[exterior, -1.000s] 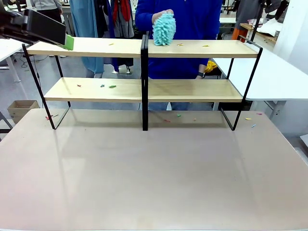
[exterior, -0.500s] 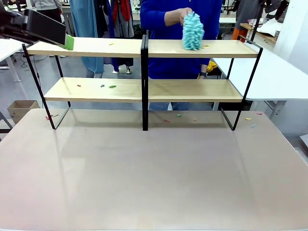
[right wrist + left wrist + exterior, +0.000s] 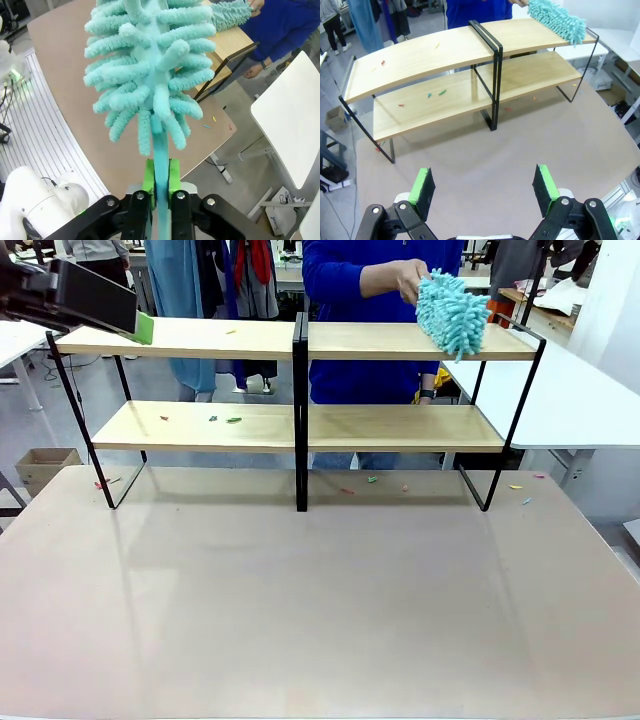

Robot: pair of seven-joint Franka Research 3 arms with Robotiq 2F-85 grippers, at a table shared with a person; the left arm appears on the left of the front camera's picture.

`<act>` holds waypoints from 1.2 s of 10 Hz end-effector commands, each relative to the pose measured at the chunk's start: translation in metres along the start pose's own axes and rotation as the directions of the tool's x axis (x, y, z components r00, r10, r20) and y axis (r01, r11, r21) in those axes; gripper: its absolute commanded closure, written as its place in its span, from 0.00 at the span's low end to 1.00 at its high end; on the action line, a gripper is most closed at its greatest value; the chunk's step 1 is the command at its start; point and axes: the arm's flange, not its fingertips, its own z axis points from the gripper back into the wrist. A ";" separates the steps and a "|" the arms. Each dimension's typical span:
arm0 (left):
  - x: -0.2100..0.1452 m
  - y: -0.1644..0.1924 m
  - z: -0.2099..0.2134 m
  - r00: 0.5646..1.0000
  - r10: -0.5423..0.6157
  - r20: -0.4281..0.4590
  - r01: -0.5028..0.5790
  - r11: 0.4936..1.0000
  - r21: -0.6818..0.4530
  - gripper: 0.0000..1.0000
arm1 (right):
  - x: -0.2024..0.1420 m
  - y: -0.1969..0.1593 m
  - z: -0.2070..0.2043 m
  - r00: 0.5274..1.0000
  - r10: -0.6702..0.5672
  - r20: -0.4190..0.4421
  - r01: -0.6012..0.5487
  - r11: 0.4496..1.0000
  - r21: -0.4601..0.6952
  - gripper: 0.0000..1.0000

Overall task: Clean the shelves.
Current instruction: Clean another randomly selected level of the Shelf with the Duster.

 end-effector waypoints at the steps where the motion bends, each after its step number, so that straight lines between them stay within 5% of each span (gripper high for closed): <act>1: -0.001 0.002 0.000 1.000 -0.011 -0.002 0.011 1.000 0.002 0.00 | 0.001 0.001 0.001 1.000 0.002 0.007 -0.002 1.000 -0.008 0.88; 5: -0.001 0.002 0.000 1.000 -0.011 -0.002 0.011 1.000 0.002 0.00 | 0.000 0.000 0.000 1.000 0.000 0.000 0.000 1.000 0.000 0.88; 7: -0.001 0.002 0.000 1.000 -0.011 -0.002 0.011 1.000 0.002 0.00 | 0.055 0.037 -0.040 0.954 0.209 -0.213 -0.200 0.978 0.062 0.88; 9: -0.001 0.002 0.000 1.000 -0.011 -0.002 0.011 1.000 0.002 0.00 | 0.082 0.060 -0.059 0.905 0.321 -0.279 -0.313 0.947 0.073 0.88; 12: -0.001 0.002 0.000 1.000 -0.011 -0.002 0.011 1.000 0.002 0.00 | 0.019 0.041 -0.004 0.956 0.193 -0.222 -0.200 0.980 -0.007 0.88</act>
